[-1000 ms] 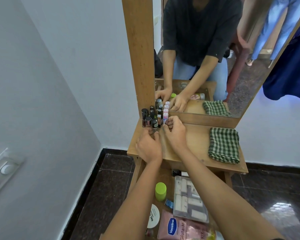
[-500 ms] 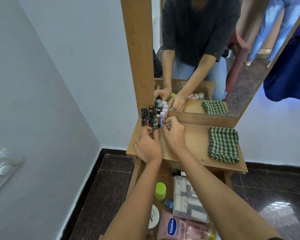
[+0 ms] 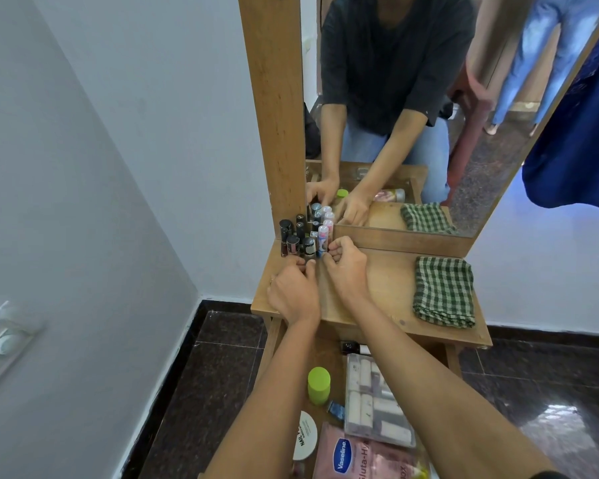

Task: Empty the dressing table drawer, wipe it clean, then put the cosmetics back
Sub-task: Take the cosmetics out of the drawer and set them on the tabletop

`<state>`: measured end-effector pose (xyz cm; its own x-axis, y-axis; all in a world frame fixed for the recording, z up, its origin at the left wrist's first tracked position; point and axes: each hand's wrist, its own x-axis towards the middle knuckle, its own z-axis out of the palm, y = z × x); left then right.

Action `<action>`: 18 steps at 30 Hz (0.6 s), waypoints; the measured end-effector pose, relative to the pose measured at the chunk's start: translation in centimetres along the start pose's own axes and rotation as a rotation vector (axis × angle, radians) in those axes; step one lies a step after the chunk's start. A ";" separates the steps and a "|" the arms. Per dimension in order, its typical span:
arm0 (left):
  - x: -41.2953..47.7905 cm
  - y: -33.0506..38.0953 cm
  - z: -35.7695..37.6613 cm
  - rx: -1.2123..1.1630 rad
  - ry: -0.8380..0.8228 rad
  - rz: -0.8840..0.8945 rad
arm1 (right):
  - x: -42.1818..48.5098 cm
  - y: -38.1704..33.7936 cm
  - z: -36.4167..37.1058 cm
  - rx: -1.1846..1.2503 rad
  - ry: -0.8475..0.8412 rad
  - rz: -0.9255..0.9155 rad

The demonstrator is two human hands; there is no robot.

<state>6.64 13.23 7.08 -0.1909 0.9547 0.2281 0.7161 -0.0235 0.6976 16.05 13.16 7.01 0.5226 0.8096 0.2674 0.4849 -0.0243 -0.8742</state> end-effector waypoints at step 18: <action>-0.1 0.2 0.0 0.055 0.009 0.024 | 0.5 0.8 0.4 -0.032 0.012 0.000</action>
<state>6.78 13.07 7.22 -0.1790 0.9514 0.2504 0.7563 -0.0297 0.6535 16.36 13.77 6.26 0.5311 0.8024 0.2723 0.5071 -0.0436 -0.8608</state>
